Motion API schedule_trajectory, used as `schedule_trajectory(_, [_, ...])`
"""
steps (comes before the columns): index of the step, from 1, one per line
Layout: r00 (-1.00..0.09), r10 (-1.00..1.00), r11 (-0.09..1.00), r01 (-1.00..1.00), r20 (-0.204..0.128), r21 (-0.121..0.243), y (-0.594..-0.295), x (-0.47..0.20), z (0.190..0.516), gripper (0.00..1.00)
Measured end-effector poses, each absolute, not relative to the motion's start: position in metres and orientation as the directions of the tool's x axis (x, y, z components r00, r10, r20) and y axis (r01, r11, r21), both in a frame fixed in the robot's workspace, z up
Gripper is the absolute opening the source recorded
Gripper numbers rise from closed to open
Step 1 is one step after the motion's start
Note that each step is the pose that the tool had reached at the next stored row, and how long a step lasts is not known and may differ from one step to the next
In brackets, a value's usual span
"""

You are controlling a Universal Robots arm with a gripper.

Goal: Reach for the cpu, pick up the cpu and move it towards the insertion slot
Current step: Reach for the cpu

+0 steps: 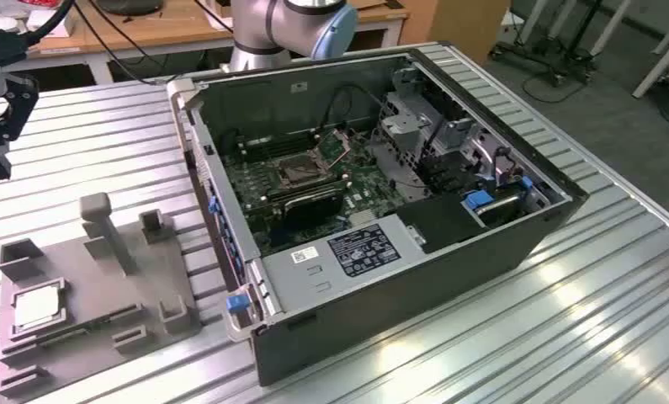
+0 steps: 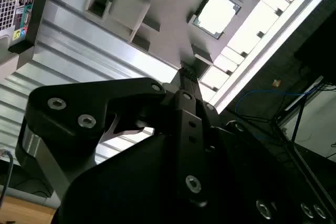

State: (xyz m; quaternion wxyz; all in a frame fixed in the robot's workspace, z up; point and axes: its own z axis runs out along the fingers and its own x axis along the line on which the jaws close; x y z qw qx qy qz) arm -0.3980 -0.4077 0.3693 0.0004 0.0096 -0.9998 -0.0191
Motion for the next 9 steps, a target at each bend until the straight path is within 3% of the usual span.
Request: schedule_trajectory(9, [-1.0, -0.019, 0.999, -0.019, 0.001, 0.038, -0.4077, -0.3992, 0.3693, 0.11])
